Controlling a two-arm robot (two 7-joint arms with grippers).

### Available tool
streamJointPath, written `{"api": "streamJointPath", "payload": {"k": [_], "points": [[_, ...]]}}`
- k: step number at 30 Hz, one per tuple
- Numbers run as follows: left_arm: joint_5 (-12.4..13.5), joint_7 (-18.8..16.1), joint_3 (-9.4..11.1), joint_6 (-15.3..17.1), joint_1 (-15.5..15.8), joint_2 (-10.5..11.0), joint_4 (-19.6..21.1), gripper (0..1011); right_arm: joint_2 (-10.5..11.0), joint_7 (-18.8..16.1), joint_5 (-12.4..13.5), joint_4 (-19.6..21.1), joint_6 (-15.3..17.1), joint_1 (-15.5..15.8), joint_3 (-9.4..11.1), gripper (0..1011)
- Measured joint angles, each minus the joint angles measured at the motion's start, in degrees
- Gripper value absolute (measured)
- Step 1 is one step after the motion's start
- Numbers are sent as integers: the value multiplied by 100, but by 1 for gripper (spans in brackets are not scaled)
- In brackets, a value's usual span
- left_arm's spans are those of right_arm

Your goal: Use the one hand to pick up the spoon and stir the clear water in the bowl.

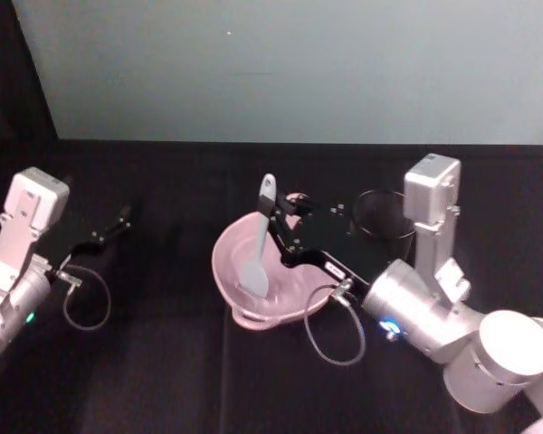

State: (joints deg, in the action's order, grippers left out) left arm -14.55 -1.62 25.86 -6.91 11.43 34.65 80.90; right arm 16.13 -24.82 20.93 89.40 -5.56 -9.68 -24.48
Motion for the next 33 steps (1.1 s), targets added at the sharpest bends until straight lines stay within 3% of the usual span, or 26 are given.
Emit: {"api": "streamJointPath", "payload": {"k": [9,17,25,30,33], "points": [[0,0,0,0,0,0,0,1011,-419,322,-324,-868,-471,-491,71,116],[0,0,0,0,0,0,0,1011,-459,548,-554,-1069,-592,-600,323,116],[0,0,0,0,0,0,0,1011,-209,516,-547,-707,-200,-407,549,116],[0,0,0,0,0,0,0,1011,44,314,-304,-105,236,-37,604,116],[0,0,0,0,0,0,0,1011,110,248,-210,104,324,99,580,116]]}}
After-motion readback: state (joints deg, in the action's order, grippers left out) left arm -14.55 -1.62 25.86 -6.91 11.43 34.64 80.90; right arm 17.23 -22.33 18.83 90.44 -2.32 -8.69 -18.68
